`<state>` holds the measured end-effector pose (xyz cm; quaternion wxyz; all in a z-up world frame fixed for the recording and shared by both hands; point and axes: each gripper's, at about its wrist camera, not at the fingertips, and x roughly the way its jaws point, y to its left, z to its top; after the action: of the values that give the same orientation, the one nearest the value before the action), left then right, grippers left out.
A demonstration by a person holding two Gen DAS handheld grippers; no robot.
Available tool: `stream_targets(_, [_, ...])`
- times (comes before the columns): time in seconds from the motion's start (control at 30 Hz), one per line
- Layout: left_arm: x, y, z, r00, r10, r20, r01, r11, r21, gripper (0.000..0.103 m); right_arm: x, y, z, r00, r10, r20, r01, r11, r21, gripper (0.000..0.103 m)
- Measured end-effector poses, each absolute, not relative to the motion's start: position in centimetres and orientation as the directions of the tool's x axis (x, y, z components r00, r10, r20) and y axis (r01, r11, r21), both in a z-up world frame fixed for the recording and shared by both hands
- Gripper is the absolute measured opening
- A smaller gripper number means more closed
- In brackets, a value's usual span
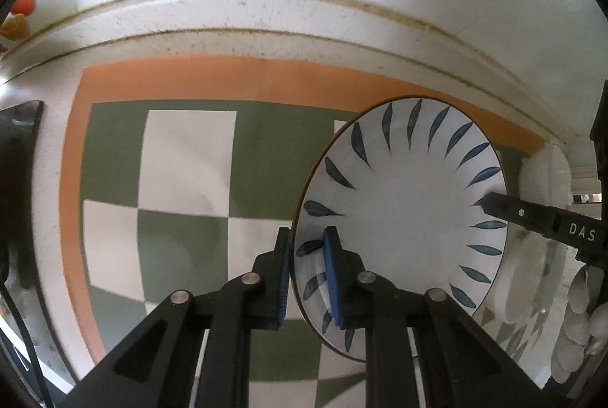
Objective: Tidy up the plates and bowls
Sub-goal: 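Open the left gripper and grasp the blue-striped plate by its rim, then place the blue-striped plate with the left gripper onto the plate stack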
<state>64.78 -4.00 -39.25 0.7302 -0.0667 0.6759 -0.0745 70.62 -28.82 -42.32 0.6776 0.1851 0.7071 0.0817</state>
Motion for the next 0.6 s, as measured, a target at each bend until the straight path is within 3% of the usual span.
stream_targets(0.33, [58.8,-3.7,-33.1,0.112,-0.198,-0.974,0.079,0.979,-0.190,0.014,63.4,-28.5,-35.6,0.012,0.395,-0.919,0.108,0.913,0.394,0.013])
stream_targets(0.6, [51.5,-4.8,-33.7,0.073,-0.178,-0.981,0.119,0.978,-0.169,0.015,53.9,-30.7,-34.9,-0.010,0.428,-0.904,0.127,0.897,0.423,0.012])
